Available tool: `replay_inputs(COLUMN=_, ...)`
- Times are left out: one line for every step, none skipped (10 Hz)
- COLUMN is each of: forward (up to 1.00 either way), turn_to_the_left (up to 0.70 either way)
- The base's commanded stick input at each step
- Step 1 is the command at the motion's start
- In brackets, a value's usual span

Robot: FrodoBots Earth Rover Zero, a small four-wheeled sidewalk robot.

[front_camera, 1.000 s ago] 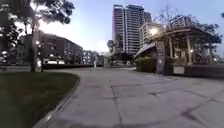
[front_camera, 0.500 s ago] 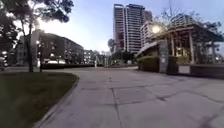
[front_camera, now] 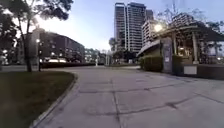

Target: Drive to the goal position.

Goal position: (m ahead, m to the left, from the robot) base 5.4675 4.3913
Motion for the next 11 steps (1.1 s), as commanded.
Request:
replay_inputs(forward=0.70, turn_to_the_left=0.04)
replay_inputs(forward=0.70, turn_to_the_left=0.05)
replay_inputs(forward=0.70, turn_to_the_left=0.06)
replay_inputs(forward=0.70, turn_to_the_left=0.11)
replay_inputs(forward=0.70, turn_to_the_left=0.19)
replay_inputs(forward=0.70, turn_to_the_left=0.27)
replay_inputs(forward=0.70, turn_to_the_left=0.34)
replay_inputs(forward=0.70, turn_to_the_left=0.35)
replay_inputs(forward=0.70, turn_to_the_left=0.35)
replay_inputs(forward=0.70, turn_to_the_left=0.35)
replay_inputs(forward=0.70, turn_to_the_left=0.35)
